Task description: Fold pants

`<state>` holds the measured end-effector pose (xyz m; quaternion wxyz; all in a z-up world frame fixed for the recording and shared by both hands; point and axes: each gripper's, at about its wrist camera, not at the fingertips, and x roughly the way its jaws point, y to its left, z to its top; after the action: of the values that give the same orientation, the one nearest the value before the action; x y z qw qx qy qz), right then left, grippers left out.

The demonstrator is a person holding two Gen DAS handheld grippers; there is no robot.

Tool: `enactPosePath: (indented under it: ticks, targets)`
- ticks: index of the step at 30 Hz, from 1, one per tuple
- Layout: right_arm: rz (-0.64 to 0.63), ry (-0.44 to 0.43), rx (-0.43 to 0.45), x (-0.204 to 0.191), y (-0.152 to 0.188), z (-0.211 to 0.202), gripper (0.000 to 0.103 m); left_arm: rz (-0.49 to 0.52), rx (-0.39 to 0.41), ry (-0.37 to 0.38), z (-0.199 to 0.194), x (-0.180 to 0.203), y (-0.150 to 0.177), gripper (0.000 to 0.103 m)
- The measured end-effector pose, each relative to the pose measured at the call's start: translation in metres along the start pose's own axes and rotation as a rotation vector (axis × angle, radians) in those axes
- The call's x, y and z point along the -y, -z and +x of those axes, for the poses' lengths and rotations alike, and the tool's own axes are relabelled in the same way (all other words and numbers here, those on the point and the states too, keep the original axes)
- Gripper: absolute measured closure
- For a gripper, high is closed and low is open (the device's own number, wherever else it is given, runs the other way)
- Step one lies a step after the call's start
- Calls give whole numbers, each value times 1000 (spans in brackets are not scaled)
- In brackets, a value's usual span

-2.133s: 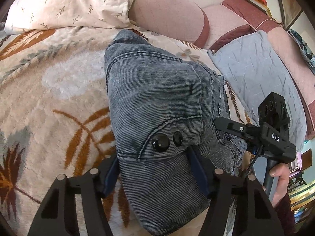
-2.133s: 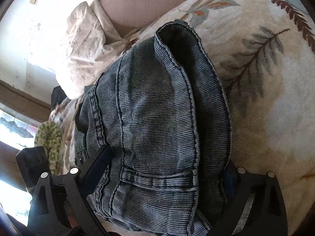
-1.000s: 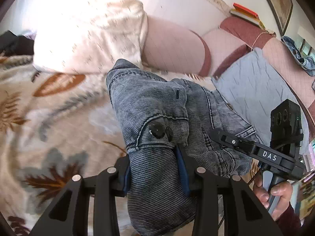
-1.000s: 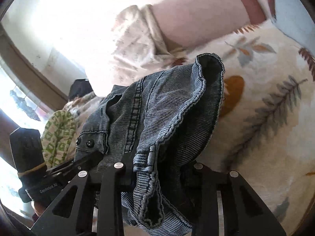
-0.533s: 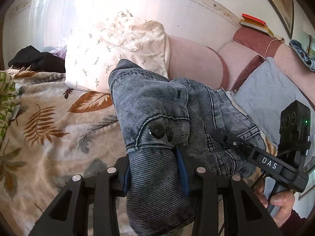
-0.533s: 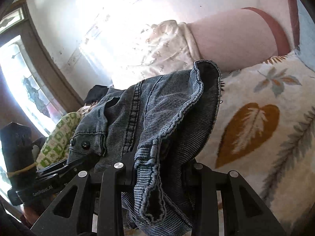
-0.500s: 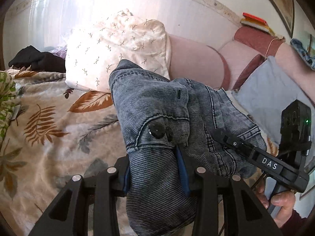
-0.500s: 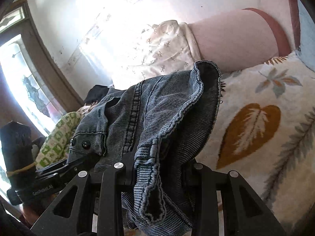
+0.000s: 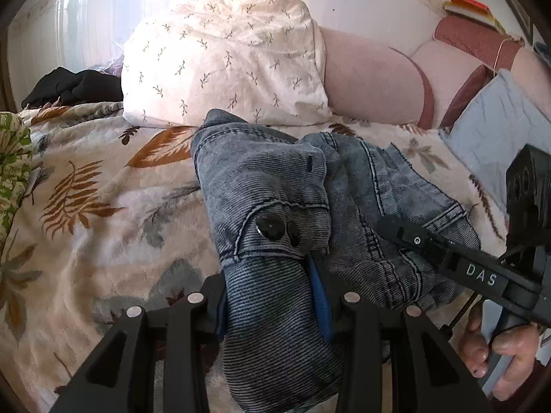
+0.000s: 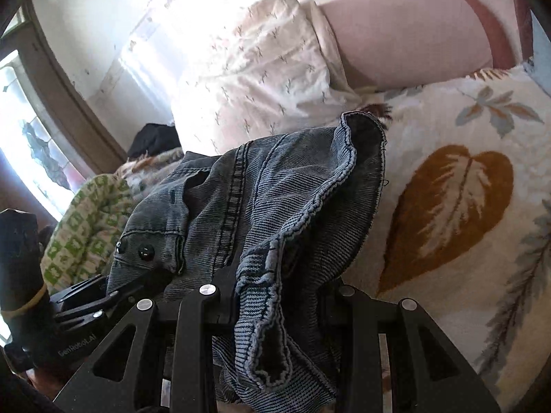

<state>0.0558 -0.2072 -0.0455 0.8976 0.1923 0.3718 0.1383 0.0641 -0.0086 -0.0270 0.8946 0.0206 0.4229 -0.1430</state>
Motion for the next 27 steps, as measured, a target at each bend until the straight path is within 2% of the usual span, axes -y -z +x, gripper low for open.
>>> enactPosePath:
  ticks: [15,19,27]
  targets:
    - [50,6,-47,8,3,7,72,63,24,-85,0,14,7,61]
    - [63,14,-61,10,3,9,68,84,28,-119,2,19,8,61]
    - [76,45,-85,12,4,12,58,98,29,-190,4,22,12,51]
